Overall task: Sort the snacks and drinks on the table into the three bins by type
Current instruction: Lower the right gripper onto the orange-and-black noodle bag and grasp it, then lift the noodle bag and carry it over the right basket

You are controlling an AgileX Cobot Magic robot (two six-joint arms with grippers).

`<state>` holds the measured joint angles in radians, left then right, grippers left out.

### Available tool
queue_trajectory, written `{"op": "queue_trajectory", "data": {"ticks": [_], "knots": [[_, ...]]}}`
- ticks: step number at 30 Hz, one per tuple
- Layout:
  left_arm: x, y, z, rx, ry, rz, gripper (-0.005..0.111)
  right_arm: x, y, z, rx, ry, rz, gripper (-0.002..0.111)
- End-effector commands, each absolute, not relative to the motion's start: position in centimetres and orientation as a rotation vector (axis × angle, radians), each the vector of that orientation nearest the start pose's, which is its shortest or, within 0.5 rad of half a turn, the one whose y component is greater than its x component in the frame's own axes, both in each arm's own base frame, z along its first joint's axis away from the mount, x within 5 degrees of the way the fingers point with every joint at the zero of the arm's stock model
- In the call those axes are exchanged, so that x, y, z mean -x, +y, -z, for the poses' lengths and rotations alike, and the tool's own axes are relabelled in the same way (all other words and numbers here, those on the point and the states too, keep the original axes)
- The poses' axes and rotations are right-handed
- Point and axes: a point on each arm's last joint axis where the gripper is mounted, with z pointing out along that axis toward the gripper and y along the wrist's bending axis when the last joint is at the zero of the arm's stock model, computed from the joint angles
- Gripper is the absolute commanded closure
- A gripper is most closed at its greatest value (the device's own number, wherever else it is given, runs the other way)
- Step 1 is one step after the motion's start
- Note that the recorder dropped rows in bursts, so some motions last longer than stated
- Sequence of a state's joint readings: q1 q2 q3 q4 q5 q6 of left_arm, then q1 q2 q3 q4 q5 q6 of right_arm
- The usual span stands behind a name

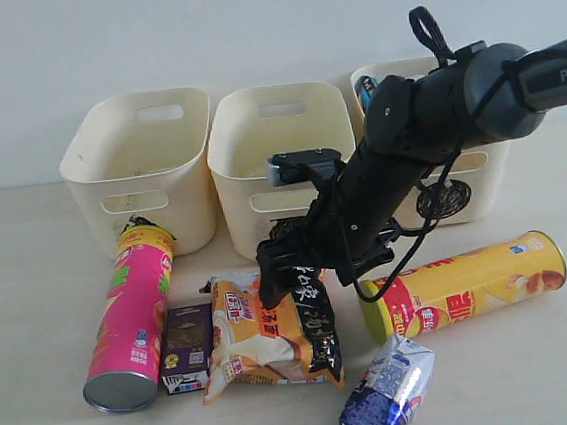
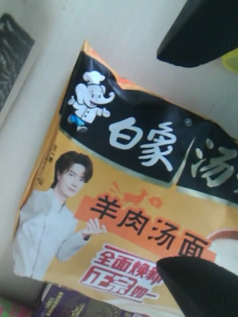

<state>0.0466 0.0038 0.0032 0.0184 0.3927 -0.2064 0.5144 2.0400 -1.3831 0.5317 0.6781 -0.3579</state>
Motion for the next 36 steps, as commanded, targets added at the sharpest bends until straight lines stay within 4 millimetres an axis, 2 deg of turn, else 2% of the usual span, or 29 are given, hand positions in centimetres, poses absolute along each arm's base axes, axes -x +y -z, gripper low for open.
{"op": "queue_trajectory", "data": {"ticks": [1,10,18,21,23,26,28,32,36], "knots": [[-5.2,0.3,-17.8,0.240,1.859,0.102,0.102,-35.4,23.0,-15.5,0.709,2.702,-0.588,0.014],[-5.2,0.3,-17.8,0.240,1.859,0.102,0.102,-35.5,23.4,-13.4,0.735,2.719,-0.614,0.014],[-5.2,0.3,-17.8,0.240,1.859,0.102,0.102,-35.5,24.0,-11.7,0.767,2.711,-0.706,0.016],[-5.2,0.3,-17.8,0.240,1.859,0.102,0.102,-35.6,24.0,-11.7,0.773,2.700,-0.706,0.029],[-5.2,0.3,-17.8,0.240,1.859,0.102,0.102,-35.5,24.0,-11.7,0.781,2.699,-0.706,0.045],[-5.2,0.3,-17.8,0.240,1.859,0.102,0.102,-35.4,24.0,-11.7,0.799,2.706,-0.715,0.078],[-5.2,0.3,-17.8,0.240,1.859,0.102,0.102,-35.4,24.0,-11.7,0.801,2.707,-0.716,0.109],[-5.2,0.3,-17.8,0.240,1.859,0.102,0.102,-35.4,24.0,-12.3,0.812,2.688,-0.714,0.107],[-5.2,0.3,-17.8,0.240,1.859,0.102,0.102,-35.3,24.0,-14.3,0.817,2.640,-0.720,0.109]]}}
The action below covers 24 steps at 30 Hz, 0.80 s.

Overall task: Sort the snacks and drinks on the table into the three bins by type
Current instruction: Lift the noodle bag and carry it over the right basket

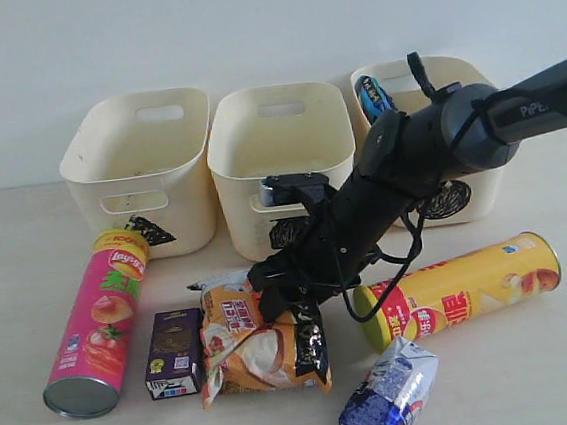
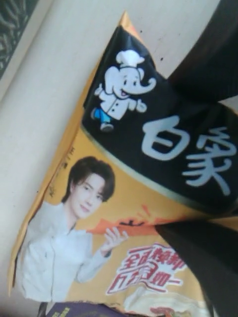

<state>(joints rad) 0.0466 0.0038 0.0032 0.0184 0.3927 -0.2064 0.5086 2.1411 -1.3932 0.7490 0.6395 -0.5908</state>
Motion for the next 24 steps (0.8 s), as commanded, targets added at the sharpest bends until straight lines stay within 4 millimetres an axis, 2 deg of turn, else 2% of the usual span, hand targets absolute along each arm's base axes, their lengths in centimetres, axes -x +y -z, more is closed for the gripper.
{"op": "queue_trajectory", "data": {"ticks": [1,6,10,16,24], "knots": [[-5.2,0.3,-17.8,0.240,1.859,0.102,0.102,-35.2,24.0,-15.1,0.819,2.623,-0.723,0.108],[-5.2,0.3,-17.8,0.240,1.859,0.102,0.102,-34.8,23.8,-18.2,0.846,2.549,-0.735,0.108],[-5.2,0.3,-17.8,0.240,1.859,0.102,0.102,-34.4,23.7,-19.4,0.881,2.521,-0.745,0.108],[-5.2,0.3,-17.8,0.240,1.861,0.102,0.102,-34.2,23.7,-19.6,0.917,2.520,-0.750,0.108],[-5.2,0.3,-17.8,0.240,1.861,0.102,0.102,-34.3,22.8,-21.5,0.897,2.476,-0.754,0.108]]}}
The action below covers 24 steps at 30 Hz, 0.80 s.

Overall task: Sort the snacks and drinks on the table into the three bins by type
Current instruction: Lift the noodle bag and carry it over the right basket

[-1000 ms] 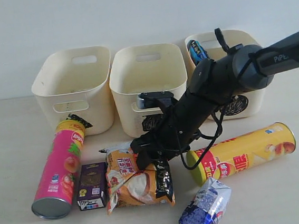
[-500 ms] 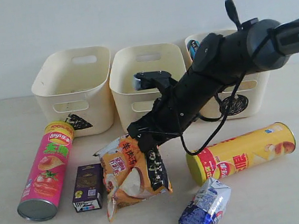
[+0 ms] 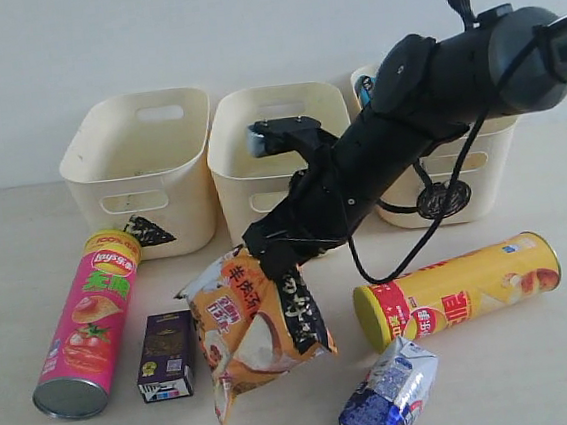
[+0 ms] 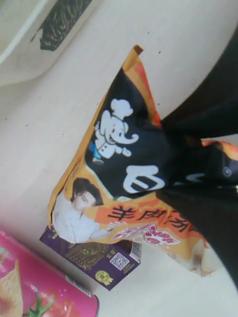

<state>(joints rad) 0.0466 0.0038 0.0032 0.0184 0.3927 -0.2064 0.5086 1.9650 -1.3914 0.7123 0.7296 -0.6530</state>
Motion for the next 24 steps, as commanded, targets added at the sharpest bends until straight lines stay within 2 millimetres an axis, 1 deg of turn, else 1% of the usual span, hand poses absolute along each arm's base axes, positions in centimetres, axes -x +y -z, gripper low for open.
{"op": "queue_trajectory", "data": {"ticks": [1,3,4,7,10,13,18,19,20,23,24], "knots": [[-5.2,0.3,-17.8,0.240,1.861,0.102,0.102,-34.4,22.4,-21.7,0.888,2.475,-0.753,0.108],[-5.2,0.3,-17.8,0.240,1.858,0.102,0.102,-34.6,21.7,-21.8,0.868,2.497,-0.786,0.108],[-5.2,0.3,-17.8,0.240,1.858,0.102,0.102,-34.7,21.0,-21.9,0.870,2.513,-0.838,0.108],[-5.2,0.3,-17.8,0.240,1.858,0.102,0.102,-34.6,20.7,-22.2,0.872,2.502,-0.932,0.108],[-5.2,0.3,-17.8,0.240,1.858,0.102,0.102,-34.6,20.6,-22.7,0.869,2.453,-1.047,0.108],[-5.2,0.3,-17.8,0.240,1.858,0.102,0.102,-34.7,20.5,-23.1,0.858,2.425,-1.116,0.108],[-5.2,0.3,-17.8,0.240,1.860,0.102,0.102,-35.3,19.1,-23.9,0.809,2.366,-1.227,0.108],[-5.2,0.3,-17.8,0.240,1.860,0.102,0.102,-35.6,18.1,-24.9,0.777,2.331,-1.237,0.108],[-5.2,0.3,-17.8,0.240,1.860,0.102,0.102,-35.6,17.8,-25.2,0.771,2.325,-1.234,0.108],[-5.2,0.3,-17.8,0.240,1.860,0.102,0.102,-36.0,15.9,-27.3,0.742,2.272,-1.213,0.108],[-5.2,0.3,-17.8,0.240,1.860,0.102,0.102,-36.4,14.6,-29.0,0.717,2.233,-1.205,0.108]]}}
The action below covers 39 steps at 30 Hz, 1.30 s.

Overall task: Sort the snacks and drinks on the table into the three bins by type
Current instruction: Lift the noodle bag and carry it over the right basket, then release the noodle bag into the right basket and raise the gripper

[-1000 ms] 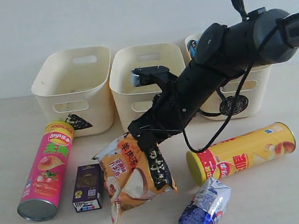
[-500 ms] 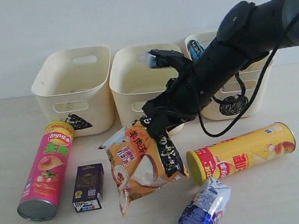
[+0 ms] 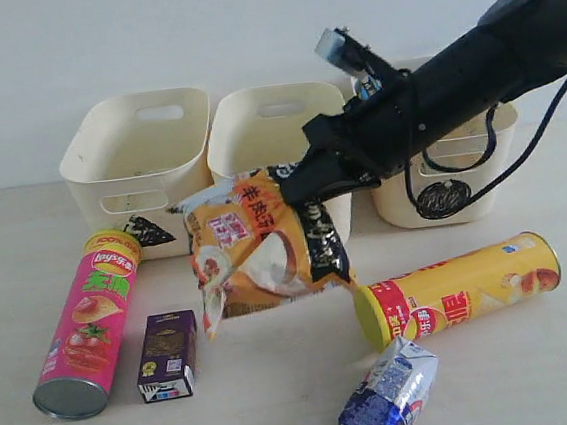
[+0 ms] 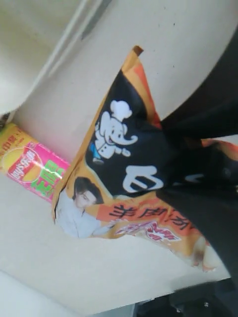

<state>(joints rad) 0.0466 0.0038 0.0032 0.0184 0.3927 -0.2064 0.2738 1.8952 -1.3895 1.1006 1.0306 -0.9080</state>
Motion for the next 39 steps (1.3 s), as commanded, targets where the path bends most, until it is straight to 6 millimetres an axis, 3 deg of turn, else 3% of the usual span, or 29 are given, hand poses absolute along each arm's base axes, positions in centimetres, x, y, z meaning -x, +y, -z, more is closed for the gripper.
{"op": "queue_trajectory", "data": {"ticks": [1,6,7,10,13,20,26,39], "knots": [[-5.2,0.3,-17.8,0.240,1.860,0.102,0.102,-36.9,13.4,-30.1,0.674,2.211,-1.183,0.108],[-5.2,0.3,-17.8,0.240,1.858,0.102,0.102,-39.8,7.5,-34.0,0.490,2.123,-1.066,0.108],[-5.2,0.3,-17.8,0.240,1.858,0.102,0.102,-40.5,5.5,-34.7,0.428,2.109,-1.037,0.108],[-5.2,0.3,-17.8,0.240,1.858,0.102,0.102,-42.1,1.5,-35.1,0.294,2.088,-0.966,0.108],[-5.2,0.3,-17.8,0.240,1.861,0.102,0.102,-43.0,-0.7,-35.1,0.205,2.061,-0.882,0.108],[-5.2,0.3,-17.8,0.240,1.861,0.102,0.102,-44.5,-2.1,-34.9,0.113,2.004,-0.650,0.108],[-5.2,0.3,-17.8,0.240,1.859,0.102,0.102,-45.0,-2.5,-34.5,0.133,2.001,-0.504,0.108],[-5.2,0.3,-17.8,0.240,1.859,0.102,0.102,-47.6,2.1,-31.2,0.309,2.002,-0.216,0.108]]}}
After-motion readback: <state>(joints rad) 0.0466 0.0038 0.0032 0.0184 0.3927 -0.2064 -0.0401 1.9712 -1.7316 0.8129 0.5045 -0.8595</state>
